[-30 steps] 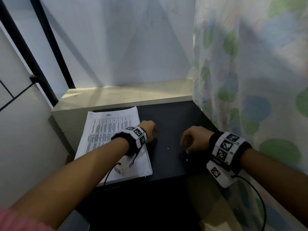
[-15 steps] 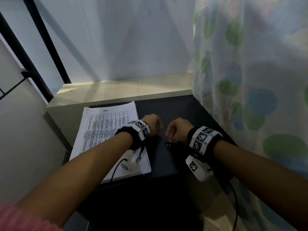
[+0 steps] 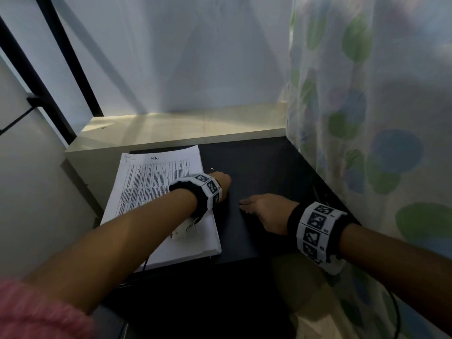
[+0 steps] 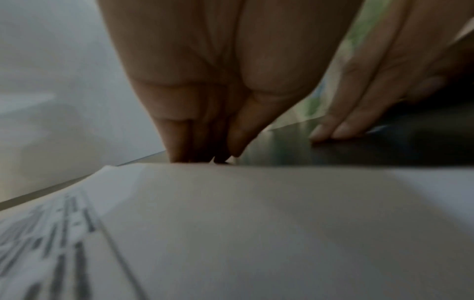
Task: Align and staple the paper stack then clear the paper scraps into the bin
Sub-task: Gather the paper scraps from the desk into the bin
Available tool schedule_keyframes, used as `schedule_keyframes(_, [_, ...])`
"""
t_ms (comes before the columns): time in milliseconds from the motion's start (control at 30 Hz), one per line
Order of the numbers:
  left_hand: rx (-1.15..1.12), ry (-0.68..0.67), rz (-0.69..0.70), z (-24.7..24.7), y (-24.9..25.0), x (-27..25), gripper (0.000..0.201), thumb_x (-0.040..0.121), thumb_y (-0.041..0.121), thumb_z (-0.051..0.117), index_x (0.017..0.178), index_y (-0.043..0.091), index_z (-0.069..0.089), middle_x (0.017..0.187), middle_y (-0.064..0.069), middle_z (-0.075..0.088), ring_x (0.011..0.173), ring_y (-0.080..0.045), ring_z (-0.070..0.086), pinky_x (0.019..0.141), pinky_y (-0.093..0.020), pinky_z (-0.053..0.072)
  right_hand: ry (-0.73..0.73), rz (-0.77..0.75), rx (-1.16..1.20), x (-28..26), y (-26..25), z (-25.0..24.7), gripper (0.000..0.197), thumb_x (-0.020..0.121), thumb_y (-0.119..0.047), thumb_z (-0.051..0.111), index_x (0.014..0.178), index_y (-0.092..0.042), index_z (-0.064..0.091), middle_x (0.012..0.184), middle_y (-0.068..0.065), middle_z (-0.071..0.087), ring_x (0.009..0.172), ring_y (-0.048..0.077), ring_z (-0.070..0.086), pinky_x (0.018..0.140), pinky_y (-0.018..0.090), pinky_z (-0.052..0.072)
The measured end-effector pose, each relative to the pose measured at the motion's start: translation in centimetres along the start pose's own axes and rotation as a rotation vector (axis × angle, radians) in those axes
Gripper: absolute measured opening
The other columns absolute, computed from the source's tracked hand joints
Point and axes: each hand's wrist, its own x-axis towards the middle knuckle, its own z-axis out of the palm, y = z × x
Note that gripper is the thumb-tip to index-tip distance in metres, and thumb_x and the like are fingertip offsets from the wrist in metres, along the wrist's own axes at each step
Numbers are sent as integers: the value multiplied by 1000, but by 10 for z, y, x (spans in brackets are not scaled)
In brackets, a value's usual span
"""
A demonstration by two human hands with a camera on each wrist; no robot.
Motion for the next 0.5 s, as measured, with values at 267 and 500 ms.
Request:
schedule_keyframes(267, [-145, 8, 224, 37, 23, -36, 41, 89, 11, 47, 129, 3, 49, 139, -21, 46, 122, -34, 54, 99, -37, 47, 137, 127, 183, -27, 6, -9, 34, 89, -14, 58, 122, -17, 64, 127, 3, 62, 118, 19, 58, 102, 25, 43])
schedule_keyframes(500, [-380, 131, 49, 11, -10, -24, 37, 81, 19, 69, 117, 9, 64, 121, -10, 65, 113, -26, 62, 94, -32, 50, 140, 331, 388, -18, 9, -22, 43, 67, -26, 83, 107, -13, 71, 106, 3, 72, 100, 15, 66, 80, 17, 46])
